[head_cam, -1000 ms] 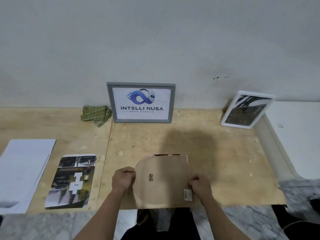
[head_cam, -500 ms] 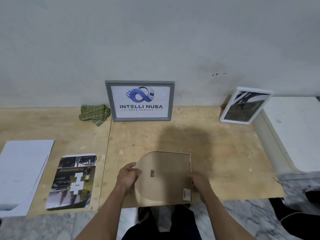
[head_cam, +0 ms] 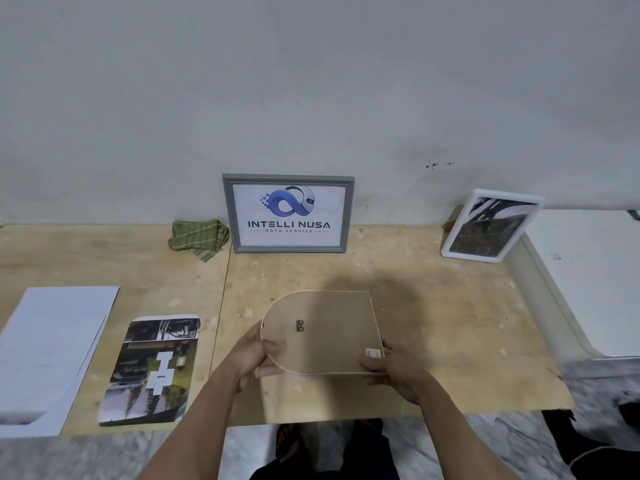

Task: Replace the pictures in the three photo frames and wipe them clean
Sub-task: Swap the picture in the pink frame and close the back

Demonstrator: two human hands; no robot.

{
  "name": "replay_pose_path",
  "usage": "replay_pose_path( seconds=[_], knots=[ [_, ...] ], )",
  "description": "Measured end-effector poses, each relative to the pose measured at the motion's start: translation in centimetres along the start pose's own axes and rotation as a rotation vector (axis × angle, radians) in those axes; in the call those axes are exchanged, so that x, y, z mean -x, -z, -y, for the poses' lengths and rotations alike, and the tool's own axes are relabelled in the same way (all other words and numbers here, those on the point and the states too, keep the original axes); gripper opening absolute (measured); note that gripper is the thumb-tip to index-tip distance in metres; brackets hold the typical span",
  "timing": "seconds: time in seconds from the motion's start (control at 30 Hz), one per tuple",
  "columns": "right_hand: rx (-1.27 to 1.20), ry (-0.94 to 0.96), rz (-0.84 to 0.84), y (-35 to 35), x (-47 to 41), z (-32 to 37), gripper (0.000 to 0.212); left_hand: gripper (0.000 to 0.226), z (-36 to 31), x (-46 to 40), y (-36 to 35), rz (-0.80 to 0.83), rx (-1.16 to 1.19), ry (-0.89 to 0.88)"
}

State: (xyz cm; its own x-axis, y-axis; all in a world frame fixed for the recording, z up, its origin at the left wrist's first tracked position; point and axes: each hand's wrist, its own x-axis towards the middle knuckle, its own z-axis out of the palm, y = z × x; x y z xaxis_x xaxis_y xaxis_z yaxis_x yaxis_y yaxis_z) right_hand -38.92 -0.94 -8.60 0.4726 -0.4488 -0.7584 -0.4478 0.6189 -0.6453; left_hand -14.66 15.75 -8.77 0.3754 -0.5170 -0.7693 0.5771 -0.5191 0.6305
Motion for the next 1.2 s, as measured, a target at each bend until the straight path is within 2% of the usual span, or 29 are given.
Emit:
replay_pose_path(
  seconds=[0.03,0.1,0.23,0.4,0.5,0.6,0.7,0.73,0.83,0.9,1.03,1.2],
  knots=[
    [0.011,0.006,-0.017,0.0,0.0,0.2,0.057,0.058,-0.1,0.3,-0.1,0.069,-0.046,0.014],
    [0.024,0.032,-0.04,-0.3,0.1,0.6,0.054,0.07,-0.3,0.7,-0.4,0.089,-0.074,-0.018],
    [0.02,0.056,-0.05,-1.0,0.3,1.5,0.052,0.077,-0.8,1.2,-0.6,0.037,-0.063,-0.138],
    [-0.065,0.109,-0.071,-1.0,-0.1,2.8,0.053,0.083,-1.7,1.8,-0.1,0.107,-0.096,-0.19],
    [-0.097,0.173,-0.07,-1.1,0.4,3.2,0.053,0.068,-2.1,2.0,0.0,0.097,-0.069,-0.182],
    [-0.071,0.187,-0.046,-1.3,0.9,3.6,0.052,0.043,-2.4,2.0,0.0,-0.011,0.025,-0.198],
    [-0.027,0.203,-0.1,-1.5,1.8,5.1,0.022,0.04,-2.8,2.3,0.1,-0.032,0.0,-0.239],
    [-0.005,0.221,-0.155,-1.4,2.0,5.6,0.02,0.04,-2.8,2.5,0.2,-0.014,-0.009,-0.245],
    [0.073,0.303,-0.295,-1.2,2.0,6.5,0.031,0.041,-2.5,2.7,0.2,0.017,-0.001,-0.24],
    [0.09,0.34,-0.328,-1.5,2.1,6.8,0.035,0.042,-2.3,2.8,0.2,0.003,0.034,-0.236],
    [0.076,0.385,-0.152,-2.3,3.1,8.2,0.027,0.043,-2.7,3.5,-0.1,-0.036,0.093,-0.262],
    [-0.01,0.638,-0.098,-4.4,5.1,10.9,0.021,0.048,-5.2,5.0,-1.1,-0.151,0.037,-0.366]
  ],
)
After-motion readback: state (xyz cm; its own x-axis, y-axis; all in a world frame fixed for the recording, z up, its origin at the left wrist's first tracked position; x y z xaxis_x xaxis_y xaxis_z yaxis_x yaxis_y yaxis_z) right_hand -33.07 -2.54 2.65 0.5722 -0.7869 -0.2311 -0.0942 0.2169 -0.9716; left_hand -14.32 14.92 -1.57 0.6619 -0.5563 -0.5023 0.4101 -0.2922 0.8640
